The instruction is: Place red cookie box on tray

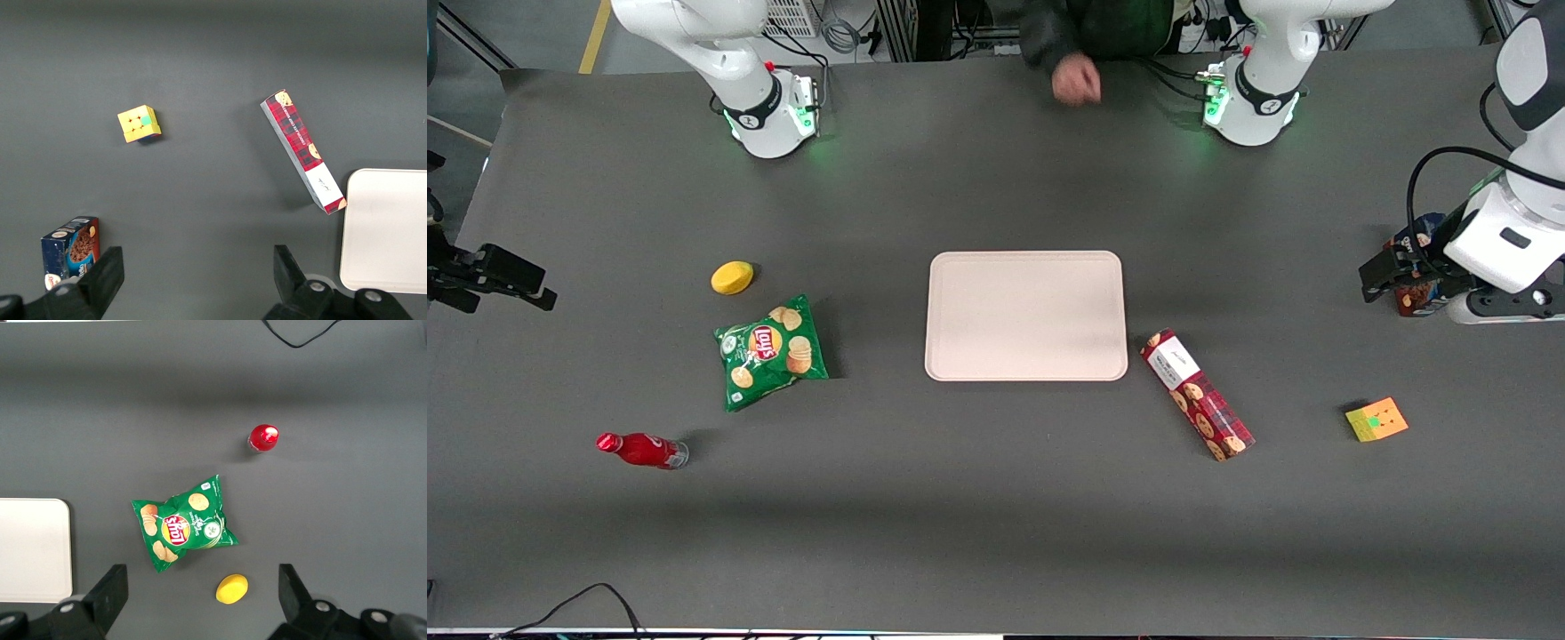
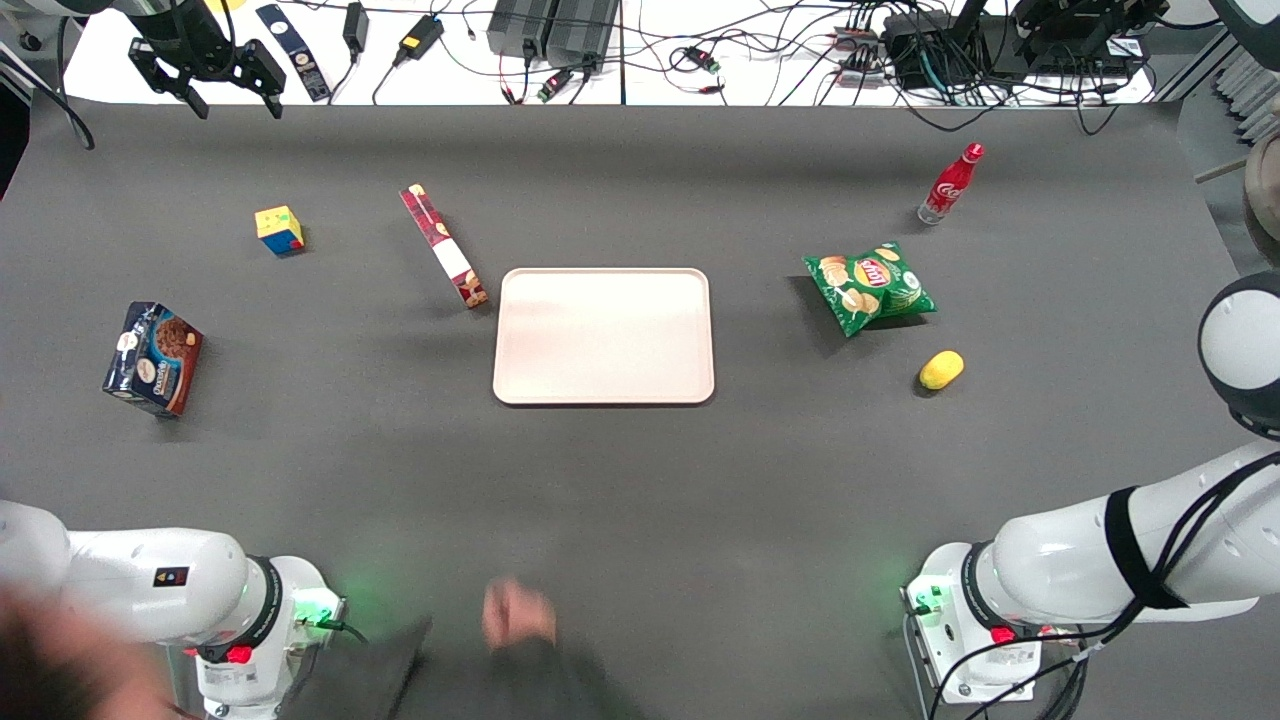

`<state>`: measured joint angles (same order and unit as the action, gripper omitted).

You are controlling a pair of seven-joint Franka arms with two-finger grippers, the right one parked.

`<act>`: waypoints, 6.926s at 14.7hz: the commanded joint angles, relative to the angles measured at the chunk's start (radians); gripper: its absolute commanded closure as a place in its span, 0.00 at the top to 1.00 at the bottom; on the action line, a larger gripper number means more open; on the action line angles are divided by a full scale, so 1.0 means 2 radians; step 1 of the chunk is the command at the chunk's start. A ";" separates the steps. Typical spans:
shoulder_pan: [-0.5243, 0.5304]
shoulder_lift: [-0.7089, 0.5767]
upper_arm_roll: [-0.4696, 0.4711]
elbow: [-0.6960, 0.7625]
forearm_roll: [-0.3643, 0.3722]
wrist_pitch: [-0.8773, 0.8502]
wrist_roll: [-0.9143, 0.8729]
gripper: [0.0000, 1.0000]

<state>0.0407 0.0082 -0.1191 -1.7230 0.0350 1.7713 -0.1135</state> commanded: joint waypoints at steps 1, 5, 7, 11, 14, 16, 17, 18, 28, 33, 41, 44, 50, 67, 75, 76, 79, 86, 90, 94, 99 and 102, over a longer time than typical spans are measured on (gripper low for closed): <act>0.000 0.006 -0.003 0.013 0.005 -0.017 0.007 1.00; 0.000 0.004 -0.005 0.019 0.004 -0.021 0.005 1.00; 0.000 0.004 -0.005 0.019 0.005 -0.024 0.006 1.00; 0.000 0.004 -0.006 0.019 0.005 -0.043 0.013 1.00; 0.000 0.005 -0.008 0.019 0.005 -0.043 0.013 1.00; 0.000 0.006 -0.007 0.019 0.001 -0.044 0.012 1.00; 0.000 0.006 -0.007 0.019 0.001 -0.044 0.012 1.00; 0.000 0.006 -0.007 0.019 0.001 -0.044 0.011 1.00; 0.000 0.011 -0.043 0.019 -0.005 -0.047 -0.138 1.00; 0.000 0.040 -0.072 0.016 -0.021 -0.022 -0.320 1.00; 0.000 0.124 -0.098 -0.001 -0.022 0.089 -0.418 0.98; -0.002 0.148 -0.098 -0.023 -0.020 0.151 -0.420 0.98; -0.006 0.222 -0.098 -0.019 -0.008 0.218 -0.430 0.98; -0.023 0.315 -0.095 -0.022 0.058 0.289 -0.458 0.98; -0.024 0.320 -0.095 -0.021 0.064 0.292 -0.457 0.35; -0.024 0.319 -0.096 -0.020 0.064 0.291 -0.457 0.27; -0.024 0.313 -0.098 -0.018 0.063 0.287 -0.459 0.19; -0.024 0.239 -0.112 0.044 0.059 0.133 -0.455 0.20; -0.023 0.221 -0.133 0.130 0.054 -0.004 -0.446 0.22; -0.019 0.214 -0.133 0.187 0.003 -0.086 -0.382 0.22; -0.024 0.200 -0.162 0.185 0.005 -0.088 -0.232 0.19; -0.027 0.208 -0.224 0.178 0.028 -0.079 -0.232 0.17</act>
<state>-0.0011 0.4281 -0.4749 -1.3613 0.0537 1.6199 -0.6015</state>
